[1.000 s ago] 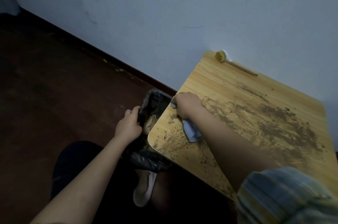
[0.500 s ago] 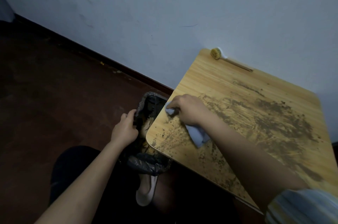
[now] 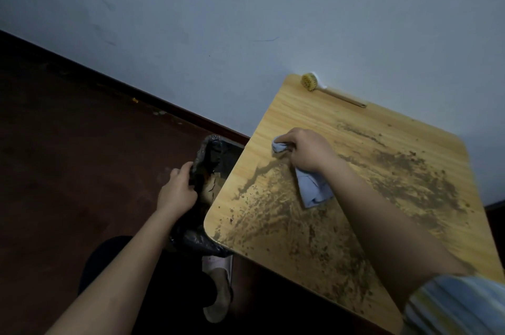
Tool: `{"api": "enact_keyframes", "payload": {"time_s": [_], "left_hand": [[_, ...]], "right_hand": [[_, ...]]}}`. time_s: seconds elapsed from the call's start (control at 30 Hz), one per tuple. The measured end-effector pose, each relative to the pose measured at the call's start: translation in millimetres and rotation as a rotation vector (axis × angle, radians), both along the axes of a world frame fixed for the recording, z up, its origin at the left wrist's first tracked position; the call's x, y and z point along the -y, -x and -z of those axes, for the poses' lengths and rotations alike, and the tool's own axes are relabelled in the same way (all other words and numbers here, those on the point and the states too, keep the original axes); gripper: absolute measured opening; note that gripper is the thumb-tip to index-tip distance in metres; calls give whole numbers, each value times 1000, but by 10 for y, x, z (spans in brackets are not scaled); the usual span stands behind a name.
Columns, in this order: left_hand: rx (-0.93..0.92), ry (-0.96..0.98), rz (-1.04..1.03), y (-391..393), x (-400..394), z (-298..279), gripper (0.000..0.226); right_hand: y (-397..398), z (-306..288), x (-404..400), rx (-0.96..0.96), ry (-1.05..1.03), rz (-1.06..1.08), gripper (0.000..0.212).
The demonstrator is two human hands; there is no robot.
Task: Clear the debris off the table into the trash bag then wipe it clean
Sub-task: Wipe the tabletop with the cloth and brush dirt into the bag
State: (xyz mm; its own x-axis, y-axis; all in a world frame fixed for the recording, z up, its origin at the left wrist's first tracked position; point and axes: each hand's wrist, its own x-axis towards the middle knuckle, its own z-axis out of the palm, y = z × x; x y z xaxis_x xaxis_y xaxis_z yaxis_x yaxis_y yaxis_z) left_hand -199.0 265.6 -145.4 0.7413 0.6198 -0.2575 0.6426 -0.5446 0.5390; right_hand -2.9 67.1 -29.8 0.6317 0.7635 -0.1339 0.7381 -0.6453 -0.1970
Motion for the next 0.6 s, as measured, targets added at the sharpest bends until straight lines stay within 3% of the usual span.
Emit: {"api": "enact_keyframes", "payload": {"time_s": [0.33, 0.6], "left_hand": [[26, -52, 37, -654, -199, 20, 63], [57, -75, 69, -1316, -313, 31, 62]], "right_hand": [[-479, 26, -11, -73, -121, 123, 48], [-1035, 102, 101, -72, -197, 378, 46]]}}
